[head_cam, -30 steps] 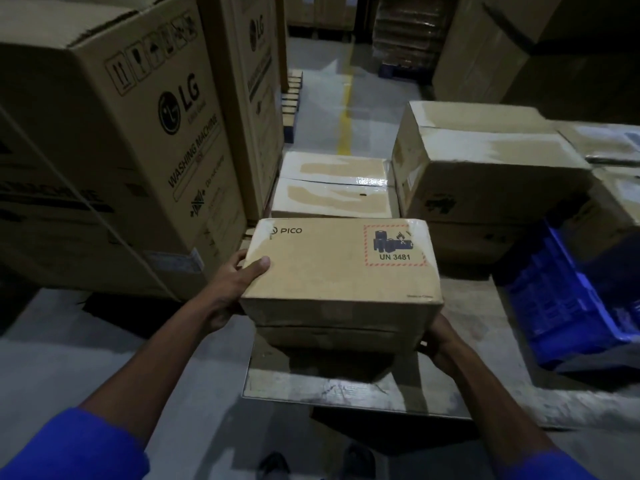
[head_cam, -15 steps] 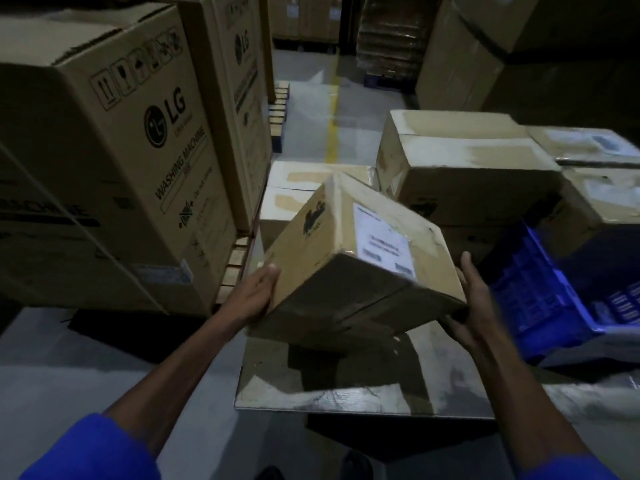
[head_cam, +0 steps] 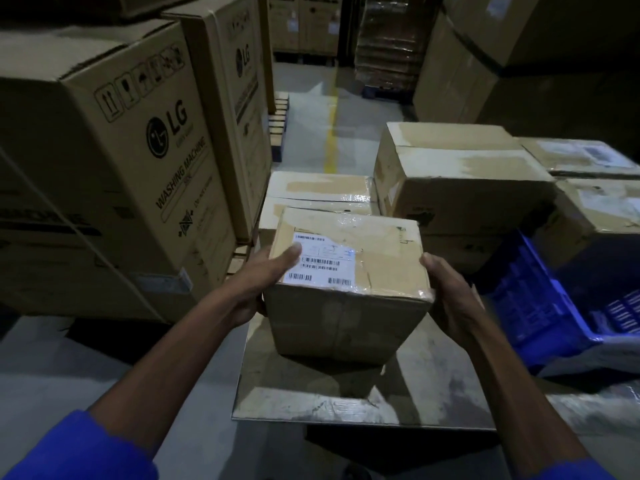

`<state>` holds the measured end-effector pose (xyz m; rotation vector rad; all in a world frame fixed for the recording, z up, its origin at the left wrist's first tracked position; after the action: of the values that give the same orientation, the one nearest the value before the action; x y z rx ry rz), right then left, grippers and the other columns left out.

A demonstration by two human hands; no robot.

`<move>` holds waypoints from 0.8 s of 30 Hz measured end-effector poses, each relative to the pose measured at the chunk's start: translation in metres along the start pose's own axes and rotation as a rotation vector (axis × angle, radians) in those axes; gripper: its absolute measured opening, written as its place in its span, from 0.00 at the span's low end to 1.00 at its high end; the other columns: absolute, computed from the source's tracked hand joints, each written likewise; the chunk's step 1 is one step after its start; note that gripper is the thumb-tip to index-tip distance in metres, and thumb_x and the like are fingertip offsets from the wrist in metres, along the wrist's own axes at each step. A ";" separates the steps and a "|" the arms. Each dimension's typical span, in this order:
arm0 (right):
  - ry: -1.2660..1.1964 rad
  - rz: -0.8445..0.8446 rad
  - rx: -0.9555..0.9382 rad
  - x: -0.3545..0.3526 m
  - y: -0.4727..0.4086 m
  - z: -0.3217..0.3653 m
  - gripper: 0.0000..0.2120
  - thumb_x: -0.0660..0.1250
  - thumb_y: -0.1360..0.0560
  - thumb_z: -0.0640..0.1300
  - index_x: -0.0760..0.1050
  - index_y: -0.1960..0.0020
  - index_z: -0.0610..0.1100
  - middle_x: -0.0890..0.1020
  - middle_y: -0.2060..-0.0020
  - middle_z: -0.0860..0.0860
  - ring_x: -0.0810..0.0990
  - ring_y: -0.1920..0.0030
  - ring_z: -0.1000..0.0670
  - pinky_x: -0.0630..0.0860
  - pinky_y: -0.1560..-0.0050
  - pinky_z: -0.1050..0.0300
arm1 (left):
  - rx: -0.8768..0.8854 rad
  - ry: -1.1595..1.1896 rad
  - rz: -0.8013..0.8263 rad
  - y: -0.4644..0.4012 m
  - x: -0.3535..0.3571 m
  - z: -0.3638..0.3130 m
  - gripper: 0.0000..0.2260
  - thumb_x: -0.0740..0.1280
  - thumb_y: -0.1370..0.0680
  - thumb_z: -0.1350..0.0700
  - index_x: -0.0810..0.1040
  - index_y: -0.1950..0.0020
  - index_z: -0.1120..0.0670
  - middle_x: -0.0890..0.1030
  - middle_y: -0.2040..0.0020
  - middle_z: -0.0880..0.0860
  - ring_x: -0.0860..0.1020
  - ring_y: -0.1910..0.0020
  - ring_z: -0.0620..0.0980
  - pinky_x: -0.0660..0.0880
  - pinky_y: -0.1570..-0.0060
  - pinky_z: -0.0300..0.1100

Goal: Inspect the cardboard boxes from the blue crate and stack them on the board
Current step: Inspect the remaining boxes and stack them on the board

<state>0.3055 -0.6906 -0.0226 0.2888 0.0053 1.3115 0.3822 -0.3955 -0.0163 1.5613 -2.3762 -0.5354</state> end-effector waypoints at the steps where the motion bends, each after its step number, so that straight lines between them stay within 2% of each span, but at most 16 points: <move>1: -0.008 0.007 0.004 0.000 0.000 -0.002 0.49 0.82 0.41 0.68 0.74 0.29 0.43 0.82 0.36 0.41 0.78 0.32 0.36 0.70 0.28 0.29 | 0.004 0.005 0.002 0.001 0.003 0.001 0.19 0.68 0.23 0.37 0.80 0.36 0.45 0.88 0.46 0.49 0.86 0.47 0.53 0.80 0.45 0.60; 4: -0.024 0.021 0.002 -0.002 -0.001 -0.006 0.46 0.82 0.41 0.63 0.75 0.29 0.45 0.83 0.36 0.43 0.78 0.32 0.37 0.73 0.30 0.31 | 0.018 0.087 0.008 0.007 0.005 0.008 0.22 0.72 0.25 0.43 0.78 0.32 0.47 0.87 0.45 0.52 0.86 0.46 0.53 0.80 0.45 0.57; 6: -0.041 0.020 -0.008 -0.002 0.000 -0.008 0.40 0.78 0.39 0.59 0.74 0.30 0.47 0.84 0.37 0.44 0.79 0.33 0.38 0.75 0.32 0.33 | 0.047 0.091 0.017 0.013 0.002 0.015 0.24 0.72 0.24 0.43 0.76 0.30 0.47 0.87 0.43 0.52 0.86 0.45 0.53 0.81 0.45 0.56; 10: -0.094 0.015 -0.005 0.003 0.000 -0.013 0.39 0.76 0.39 0.57 0.74 0.30 0.46 0.83 0.36 0.43 0.80 0.34 0.39 0.80 0.37 0.39 | 0.064 0.071 0.010 0.019 -0.007 0.030 0.32 0.74 0.28 0.38 0.71 0.26 0.44 0.86 0.40 0.51 0.84 0.41 0.56 0.78 0.40 0.64; 13: -0.088 0.022 0.013 0.005 -0.007 -0.021 0.41 0.75 0.32 0.63 0.73 0.27 0.43 0.81 0.33 0.41 0.79 0.33 0.38 0.77 0.33 0.37 | 0.056 0.062 -0.065 0.015 -0.016 0.030 0.34 0.73 0.30 0.33 0.70 0.26 0.39 0.85 0.40 0.49 0.83 0.40 0.57 0.80 0.50 0.57; 15: -0.047 0.013 0.106 0.009 -0.012 -0.040 0.39 0.69 0.28 0.72 0.76 0.28 0.46 0.80 0.32 0.42 0.78 0.32 0.40 0.73 0.31 0.38 | 0.036 0.077 -0.108 0.013 -0.024 0.028 0.31 0.73 0.27 0.34 0.70 0.26 0.38 0.85 0.40 0.50 0.82 0.40 0.58 0.78 0.56 0.52; 17: 0.039 -0.089 0.256 0.003 -0.016 -0.073 0.30 0.61 0.22 0.72 0.79 0.36 0.50 0.80 0.33 0.45 0.76 0.31 0.43 0.71 0.30 0.39 | 0.026 0.111 -0.135 0.013 -0.036 0.026 0.31 0.73 0.28 0.35 0.71 0.27 0.39 0.85 0.40 0.52 0.82 0.41 0.59 0.80 0.58 0.54; 18: 0.106 -0.133 0.329 -0.003 -0.016 -0.092 0.29 0.58 0.21 0.72 0.78 0.36 0.51 0.78 0.32 0.45 0.75 0.30 0.42 0.70 0.28 0.37 | 0.024 0.131 -0.144 0.015 -0.043 0.026 0.31 0.73 0.28 0.36 0.71 0.27 0.41 0.85 0.40 0.53 0.82 0.41 0.60 0.81 0.58 0.58; 20: 0.209 -0.119 0.467 -0.006 -0.014 -0.131 0.38 0.58 0.24 0.75 0.73 0.26 0.50 0.73 0.26 0.44 0.71 0.27 0.41 0.68 0.26 0.35 | 0.039 0.162 -0.162 0.020 -0.060 0.026 0.28 0.72 0.24 0.39 0.73 0.27 0.46 0.86 0.41 0.54 0.83 0.41 0.61 0.82 0.50 0.64; 21: 0.217 -0.105 0.521 -0.005 -0.012 -0.145 0.43 0.59 0.27 0.77 0.69 0.22 0.50 0.72 0.25 0.44 0.71 0.26 0.40 0.68 0.26 0.36 | 0.057 0.187 -0.171 0.022 -0.068 0.026 0.24 0.70 0.22 0.42 0.73 0.28 0.47 0.86 0.41 0.55 0.83 0.41 0.60 0.81 0.47 0.63; 22: 0.203 -0.099 0.547 -0.004 -0.011 -0.156 0.45 0.61 0.28 0.77 0.67 0.21 0.49 0.73 0.26 0.44 0.72 0.27 0.40 0.70 0.28 0.37 | 0.088 0.217 -0.187 0.023 -0.078 0.025 0.22 0.68 0.20 0.45 0.73 0.27 0.48 0.85 0.40 0.55 0.83 0.41 0.59 0.82 0.46 0.60; 24: 0.133 -0.069 0.550 0.007 -0.010 -0.159 0.41 0.63 0.26 0.74 0.70 0.24 0.48 0.77 0.30 0.43 0.76 0.33 0.41 0.76 0.39 0.41 | 0.183 0.214 -0.240 0.028 -0.099 0.021 0.24 0.67 0.21 0.48 0.71 0.25 0.46 0.84 0.38 0.55 0.83 0.41 0.56 0.84 0.51 0.51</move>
<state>0.2899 -0.6536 -0.1773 0.6608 0.4897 1.2404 0.3897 -0.2914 -0.0240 1.8926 -2.1428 -0.1861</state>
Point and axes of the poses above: each hand's wrist, its own y-axis away from the middle knuckle, its own x-axis out of the palm, z = x × y, the point moved 10 cm from there along -y, towards the middle knuckle
